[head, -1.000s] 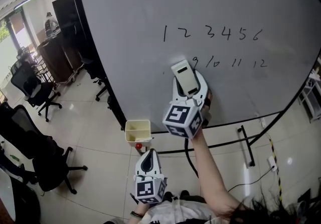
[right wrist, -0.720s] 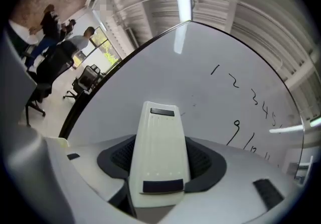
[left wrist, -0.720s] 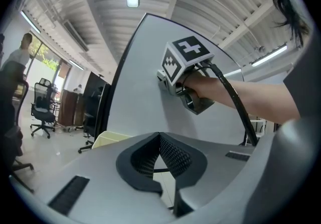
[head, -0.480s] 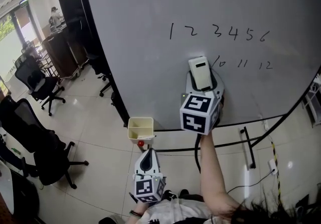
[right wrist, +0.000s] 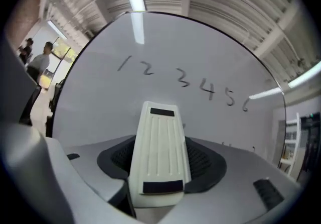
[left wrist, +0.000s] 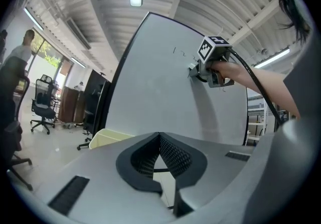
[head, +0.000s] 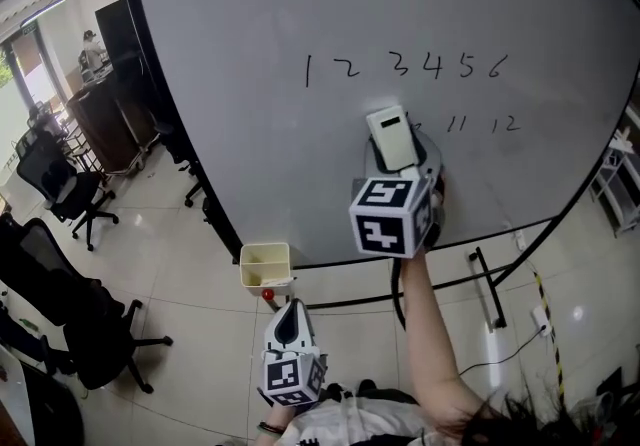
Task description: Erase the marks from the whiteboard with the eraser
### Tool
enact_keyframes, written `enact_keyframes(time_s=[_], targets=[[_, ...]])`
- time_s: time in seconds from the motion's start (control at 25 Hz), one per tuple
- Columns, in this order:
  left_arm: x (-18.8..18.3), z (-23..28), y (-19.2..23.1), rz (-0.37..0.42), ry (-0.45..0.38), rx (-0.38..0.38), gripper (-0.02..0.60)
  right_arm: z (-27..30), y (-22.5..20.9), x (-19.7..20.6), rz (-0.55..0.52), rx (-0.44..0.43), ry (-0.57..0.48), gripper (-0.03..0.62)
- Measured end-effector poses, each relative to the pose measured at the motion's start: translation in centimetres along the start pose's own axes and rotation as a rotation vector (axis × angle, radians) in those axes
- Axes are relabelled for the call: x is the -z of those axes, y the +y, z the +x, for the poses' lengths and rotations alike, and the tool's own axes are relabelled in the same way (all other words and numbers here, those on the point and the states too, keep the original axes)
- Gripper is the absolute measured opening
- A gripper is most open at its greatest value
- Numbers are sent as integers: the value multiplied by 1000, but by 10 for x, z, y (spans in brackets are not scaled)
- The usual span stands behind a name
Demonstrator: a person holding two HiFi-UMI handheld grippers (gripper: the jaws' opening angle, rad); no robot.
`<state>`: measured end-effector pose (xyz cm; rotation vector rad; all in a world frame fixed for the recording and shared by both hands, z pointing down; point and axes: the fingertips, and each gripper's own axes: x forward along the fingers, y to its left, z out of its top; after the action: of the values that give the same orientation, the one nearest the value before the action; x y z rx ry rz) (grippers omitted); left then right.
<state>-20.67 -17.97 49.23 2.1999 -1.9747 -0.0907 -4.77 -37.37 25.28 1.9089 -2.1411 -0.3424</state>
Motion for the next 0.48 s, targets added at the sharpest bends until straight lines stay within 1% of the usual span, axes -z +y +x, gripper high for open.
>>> enact_keyframes(time_s=[0.08, 0.12, 0.16, 0.2, 0.28, 0.32, 0.36, 0.44, 0.48], targets=[[0, 4, -5, -1, 0, 11, -5, 1, 42, 9, -169, -50, 8, 288], [-2, 5, -8, 1, -6, 18, -5, 2, 49, 11, -223, -53, 8, 288], [-4, 4, -12, 4, -13, 26, -5, 3, 43, 10, -223, -41, 8, 288], [-6, 3, -14, 9, -20, 33, -5, 4, 26, 7, -167, -21, 6, 288], [-7, 1, -14, 23, -22, 39, -5, 5, -12, -5, -19, 23, -3, 287], [-5, 1, -12, 26, -16, 38, -5, 5, -17, -9, -1, 38, -5, 286], [-3, 0, -11, 23, -8, 35, -5, 4, -10, -8, -40, 38, 1, 287], [1, 1, -9, 8, 3, 28, -5, 1, 28, 7, -202, -8, 31, 287], [1, 2, -9, 3, 2, 27, -5, 1, 41, 14, -263, -28, 44, 287]])
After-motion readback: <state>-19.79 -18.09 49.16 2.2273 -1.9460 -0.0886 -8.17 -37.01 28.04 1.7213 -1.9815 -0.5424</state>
